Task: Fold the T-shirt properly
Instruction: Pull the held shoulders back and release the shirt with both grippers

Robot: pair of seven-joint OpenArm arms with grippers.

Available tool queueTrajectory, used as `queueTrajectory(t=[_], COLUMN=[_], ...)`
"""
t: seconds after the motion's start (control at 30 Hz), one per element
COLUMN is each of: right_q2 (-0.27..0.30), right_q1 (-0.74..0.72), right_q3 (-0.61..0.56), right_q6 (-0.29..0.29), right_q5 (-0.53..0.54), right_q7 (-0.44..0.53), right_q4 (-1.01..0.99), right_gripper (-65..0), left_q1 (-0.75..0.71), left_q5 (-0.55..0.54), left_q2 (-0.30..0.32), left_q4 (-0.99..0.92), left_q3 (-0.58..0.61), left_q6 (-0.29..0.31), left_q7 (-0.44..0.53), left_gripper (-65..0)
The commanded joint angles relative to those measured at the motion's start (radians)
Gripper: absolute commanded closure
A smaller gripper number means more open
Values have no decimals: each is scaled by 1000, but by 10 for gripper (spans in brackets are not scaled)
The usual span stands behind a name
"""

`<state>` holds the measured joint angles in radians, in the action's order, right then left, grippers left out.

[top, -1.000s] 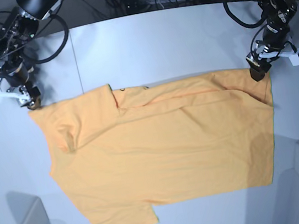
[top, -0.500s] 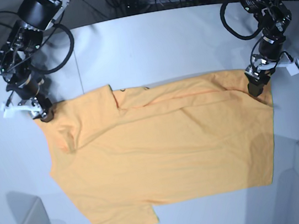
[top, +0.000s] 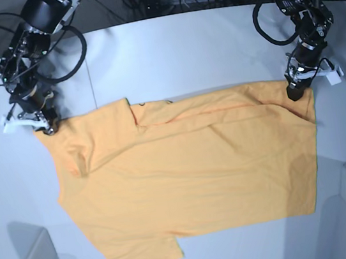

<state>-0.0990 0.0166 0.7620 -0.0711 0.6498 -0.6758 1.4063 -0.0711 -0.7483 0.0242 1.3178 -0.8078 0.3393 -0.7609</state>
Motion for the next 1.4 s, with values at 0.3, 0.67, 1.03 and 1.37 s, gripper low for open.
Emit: queueTrajectory(t=[0.3,0.67,1.03,1.37], right_q2=[38,40,29,14], right_q1=[-23,-123,26,122], right_q3=[0,9,9,9], right_q6=[9,110,110,109], right_q5=[-6,-5,-5,-5], right_q7=[-48,-310,-324,-284], right_q4=[58,293,321,273], right_gripper=[0,0,0,0], left_q1=[-5,23,-74,-197], left_q5=[51,51,57,57], left_q2=[59,108,121,122], left_q4=[76,250,269,271], left_q3=[20,9,-92,-100], left_q6=[-38,-39,-38,-35], left_q7=[-64,-193,-296,-289], left_gripper=[0,0,0,0])
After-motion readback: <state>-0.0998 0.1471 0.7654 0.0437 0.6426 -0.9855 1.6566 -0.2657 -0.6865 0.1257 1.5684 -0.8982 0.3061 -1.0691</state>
